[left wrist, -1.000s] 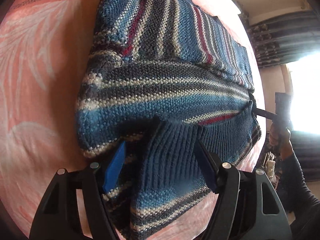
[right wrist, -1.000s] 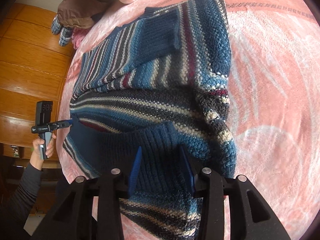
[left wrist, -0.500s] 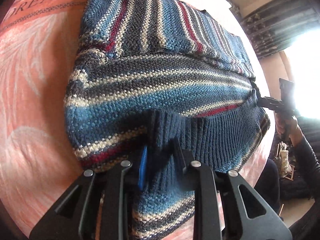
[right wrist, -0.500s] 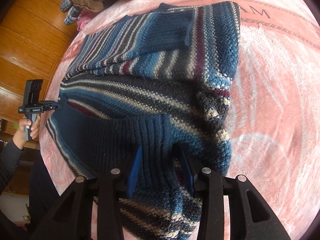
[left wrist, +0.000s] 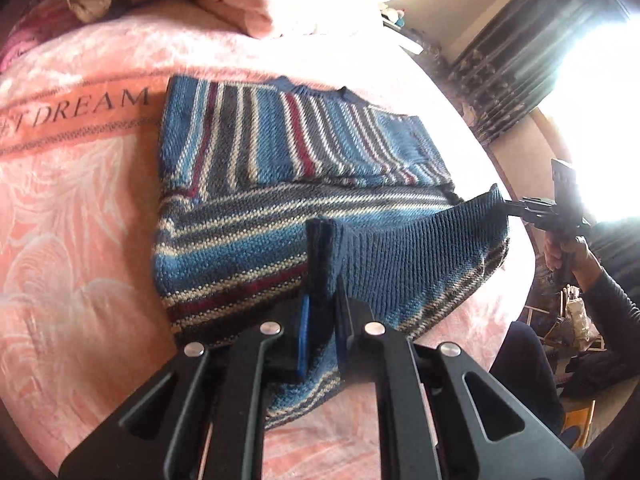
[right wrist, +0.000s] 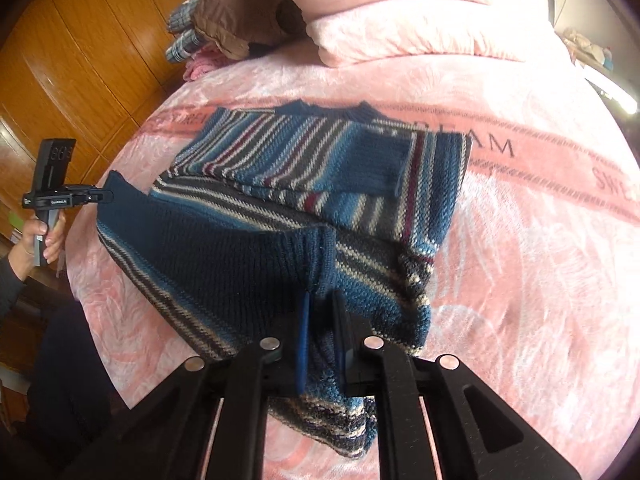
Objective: Fold small clothes
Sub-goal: 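Carry the held ribbed hem with both tools over toward the collar, then lower the hem onto the collar with both tools and open them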
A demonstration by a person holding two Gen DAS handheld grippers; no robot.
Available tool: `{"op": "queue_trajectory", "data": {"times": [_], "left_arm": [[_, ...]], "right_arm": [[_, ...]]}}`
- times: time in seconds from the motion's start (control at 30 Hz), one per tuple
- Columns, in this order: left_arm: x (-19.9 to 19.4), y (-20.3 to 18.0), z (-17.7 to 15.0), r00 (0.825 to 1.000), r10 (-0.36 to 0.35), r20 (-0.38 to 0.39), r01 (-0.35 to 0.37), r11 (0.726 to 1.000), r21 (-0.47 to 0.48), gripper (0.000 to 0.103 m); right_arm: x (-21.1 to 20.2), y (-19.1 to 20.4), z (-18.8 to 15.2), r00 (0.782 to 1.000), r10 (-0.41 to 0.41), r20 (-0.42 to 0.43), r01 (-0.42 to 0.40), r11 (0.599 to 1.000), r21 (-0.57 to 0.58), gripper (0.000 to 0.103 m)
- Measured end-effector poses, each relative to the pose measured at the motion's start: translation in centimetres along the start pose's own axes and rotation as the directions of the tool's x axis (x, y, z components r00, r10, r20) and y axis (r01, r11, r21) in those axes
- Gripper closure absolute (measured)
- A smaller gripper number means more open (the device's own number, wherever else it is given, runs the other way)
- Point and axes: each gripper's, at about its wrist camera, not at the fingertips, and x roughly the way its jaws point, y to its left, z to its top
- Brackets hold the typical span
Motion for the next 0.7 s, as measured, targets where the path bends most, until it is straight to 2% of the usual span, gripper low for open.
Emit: {"op": "queue_trajectory", "data": {"times": [0.23,0.43,0.7], "left_arm": [[-4.4,-1.8,4.5,0.992,0.031,0.12,-0.038,0.998,0.052,0.095],[-3.7,-1.4,9.6,0.989,0.071,0.126,-0.082,0.993,0.085,0.095],[-0.1,2.4,16.4,0.99,0.105,0.089,-0.107,0.994,0.02,0.095]], "right_arm": [[-4.6,0.1,3.3,0.987,-0.086,0.135,0.089,0.996,-0.016,0.093],[-4.5,-1.8,7.2,0.975,-0.131,0.179,0.132,0.991,0.006,0.094],[-1.3,-5.2,12.7,0.973,-0.156,0.171,0.144,0.987,0.077,0.094]]}}
